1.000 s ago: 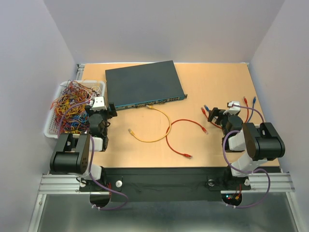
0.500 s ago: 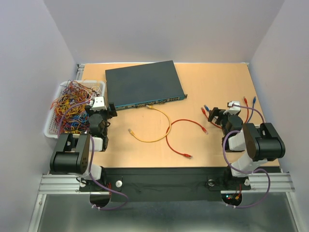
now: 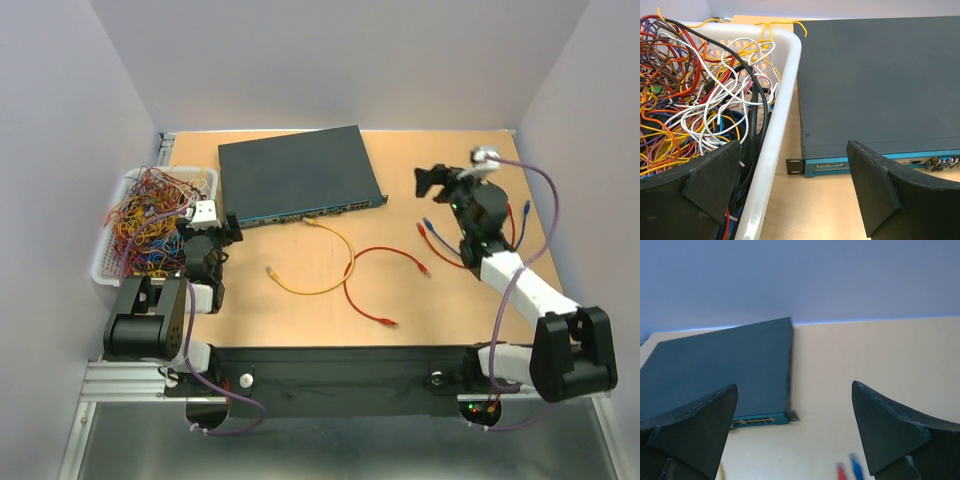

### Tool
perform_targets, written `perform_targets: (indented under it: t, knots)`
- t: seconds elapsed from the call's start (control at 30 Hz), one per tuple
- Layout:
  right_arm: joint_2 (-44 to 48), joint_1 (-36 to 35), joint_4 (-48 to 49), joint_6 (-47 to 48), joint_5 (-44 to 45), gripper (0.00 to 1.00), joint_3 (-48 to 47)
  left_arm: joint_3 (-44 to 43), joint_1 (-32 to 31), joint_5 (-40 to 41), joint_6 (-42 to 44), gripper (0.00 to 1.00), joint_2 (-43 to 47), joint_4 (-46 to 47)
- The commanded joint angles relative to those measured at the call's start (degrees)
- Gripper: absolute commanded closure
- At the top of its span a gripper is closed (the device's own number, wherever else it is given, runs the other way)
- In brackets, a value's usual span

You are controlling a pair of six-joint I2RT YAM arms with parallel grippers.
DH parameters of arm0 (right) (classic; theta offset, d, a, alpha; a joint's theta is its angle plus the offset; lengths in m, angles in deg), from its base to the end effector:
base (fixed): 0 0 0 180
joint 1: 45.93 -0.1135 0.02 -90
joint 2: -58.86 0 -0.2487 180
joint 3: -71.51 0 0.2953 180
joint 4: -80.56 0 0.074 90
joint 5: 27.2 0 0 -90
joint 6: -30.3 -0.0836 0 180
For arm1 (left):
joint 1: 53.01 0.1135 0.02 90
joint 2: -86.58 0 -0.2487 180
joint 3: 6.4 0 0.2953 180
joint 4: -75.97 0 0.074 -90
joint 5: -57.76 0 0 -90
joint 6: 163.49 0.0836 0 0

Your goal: Insert the plug into the switch port

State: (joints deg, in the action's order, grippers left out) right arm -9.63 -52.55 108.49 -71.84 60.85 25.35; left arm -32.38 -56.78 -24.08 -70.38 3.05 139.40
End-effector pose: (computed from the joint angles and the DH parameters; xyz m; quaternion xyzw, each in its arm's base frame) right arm 0.3560 0.0442 0.2481 0.0197 0.6715 0.1320 0.7289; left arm 0.3065 -0.0083 0.1275 -0.0126 0.6702 0.0434 0.7408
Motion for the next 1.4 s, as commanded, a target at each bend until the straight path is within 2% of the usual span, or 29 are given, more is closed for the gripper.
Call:
perform_targets:
  t: [0.0, 0.03, 0.13, 0.37, 0.57, 1.1, 1.27, 1.37]
  knots:
    - [-5.9, -11.5, -22.1, 2.6, -3.0, 0.00, -13.7, 0.1, 0.7, 1.4, 0.8, 0.01, -0.1, 12.7]
    - [-7.6, -17.6, -23.1, 4.5, 1.6, 0.00, -15.0, 0.0, 0.7, 1.4, 0.8, 0.01, 0.0, 12.6]
    - [-16.0, -24.8, -27.3, 6.3, 5.6, 0.00, -21.3, 0.1, 0.8, 1.3, 0.6, 0.01, 0.1, 12.6]
    - [-28.7, -34.0, -31.4, 8.5, 9.8, 0.00, -28.1, 0.2, 0.7, 1.4, 0.8, 0.01, 0.0, 12.7]
    - [-38.6, -35.7, -32.8, 9.9, 11.3, 0.06, -34.4, 0.1, 0.7, 1.4, 0.8, 0.01, 0.0, 12.7]
    - [-51.8, -35.9, -33.5, 13.4, 16.0, 0.22, -44.6, 0.0, 0.7, 1.4, 0.8, 0.01, 0.0, 12.6]
    - [-53.9, -35.9, -33.4, 12.7, 15.8, 0.35, -45.8, 0.1, 0.7, 1.4, 0.7, 0.01, 0.1, 12.6]
    - [-54.5, -36.0, -33.4, 12.5, 15.4, 0.48, -45.6, 0.2, 0.7, 1.4, 0.8, 0.01, 0.0, 12.9]
